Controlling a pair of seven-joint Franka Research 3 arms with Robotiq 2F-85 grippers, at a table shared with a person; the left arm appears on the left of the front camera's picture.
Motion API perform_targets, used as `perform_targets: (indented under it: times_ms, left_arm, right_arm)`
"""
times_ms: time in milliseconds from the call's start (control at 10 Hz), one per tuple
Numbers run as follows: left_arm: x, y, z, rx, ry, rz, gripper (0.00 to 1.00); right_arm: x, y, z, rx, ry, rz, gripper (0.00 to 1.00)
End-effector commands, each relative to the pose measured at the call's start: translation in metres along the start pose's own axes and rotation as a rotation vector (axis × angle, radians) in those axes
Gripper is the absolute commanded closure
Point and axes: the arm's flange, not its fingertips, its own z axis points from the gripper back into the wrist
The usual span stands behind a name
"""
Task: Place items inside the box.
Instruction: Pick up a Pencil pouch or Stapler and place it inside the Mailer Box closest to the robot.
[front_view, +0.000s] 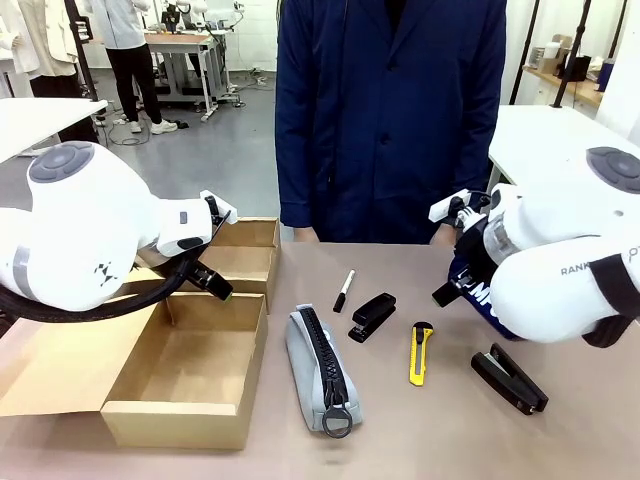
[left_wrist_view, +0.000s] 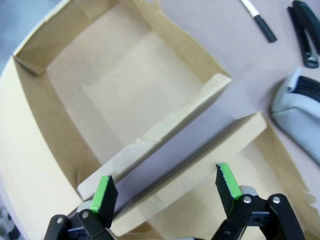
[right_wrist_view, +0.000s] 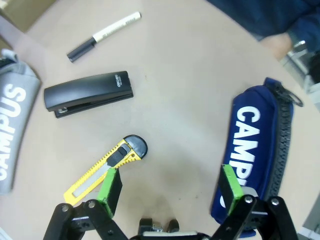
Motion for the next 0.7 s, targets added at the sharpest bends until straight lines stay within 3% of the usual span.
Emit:
perform_targets:
  times_ms: [0, 100, 300, 500, 600]
  left_arm:
    - [0.007, 0.011, 0.06, -0.131, 0.055, 0.089, 0.0]
    - [0.013, 0.019, 0.105, -0.189, 0.044, 0.189, 0.0]
    - [0.003, 0.043, 0.16, -0.416, 0.015, 0.232, 0.0]
    - [-0.028, 0.113, 0.177, -0.674, -0.023, 0.352, 0.0]
    - [-0.049, 0.157, 0.176, -0.742, -0.058, 0.485, 0.0]
  right_arm:
    - [0.014, -0.018, 0.053, 0.05, 0.054, -0.125, 0.0]
    - [0.019, -0.035, 0.092, 0.07, 0.065, -0.223, 0.0]
    - [0.004, -0.066, 0.148, 0.341, 0.073, -0.299, 0.0]
    - [-0.055, -0.121, 0.187, 0.585, -0.045, -0.46, 0.0]
    - [-0.092, -0.151, 0.199, 0.617, -0.124, -0.582, 0.0]
